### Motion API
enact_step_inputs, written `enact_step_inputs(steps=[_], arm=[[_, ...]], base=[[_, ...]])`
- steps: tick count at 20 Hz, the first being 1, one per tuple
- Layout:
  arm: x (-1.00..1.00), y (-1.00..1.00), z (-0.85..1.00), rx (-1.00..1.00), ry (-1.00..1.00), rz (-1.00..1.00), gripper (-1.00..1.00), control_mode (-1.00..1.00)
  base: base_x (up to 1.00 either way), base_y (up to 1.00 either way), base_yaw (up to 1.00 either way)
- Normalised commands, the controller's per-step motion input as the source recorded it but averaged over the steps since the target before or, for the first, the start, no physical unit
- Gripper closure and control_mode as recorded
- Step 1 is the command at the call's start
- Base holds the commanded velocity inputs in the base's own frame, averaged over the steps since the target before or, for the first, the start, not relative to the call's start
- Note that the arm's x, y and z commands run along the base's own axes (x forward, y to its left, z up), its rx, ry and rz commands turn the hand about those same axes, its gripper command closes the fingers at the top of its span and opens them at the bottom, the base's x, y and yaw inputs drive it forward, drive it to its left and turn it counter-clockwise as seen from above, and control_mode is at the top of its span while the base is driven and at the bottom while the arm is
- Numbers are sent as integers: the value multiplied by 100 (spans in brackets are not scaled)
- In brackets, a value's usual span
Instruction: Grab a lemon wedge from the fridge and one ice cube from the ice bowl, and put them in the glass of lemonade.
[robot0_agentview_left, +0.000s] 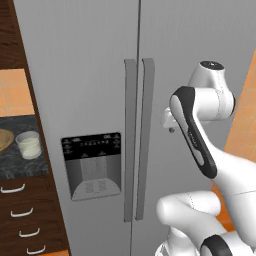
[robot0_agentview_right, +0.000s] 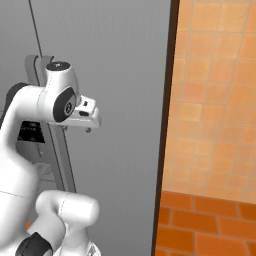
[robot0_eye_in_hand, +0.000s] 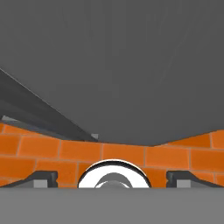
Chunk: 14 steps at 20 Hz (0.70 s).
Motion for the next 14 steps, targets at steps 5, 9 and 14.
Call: enact_step_inputs(steps=[5, 9, 14], arm=[[-36, 0, -5, 0, -5, 0, -100, -100], [-6, 0, -1, 0, 0, -2, -100, -100], [-46, 0, -4, 0, 0, 0, -100, -100]], base=[[0, 0, 0], [0, 0, 0], [0, 0, 0]])
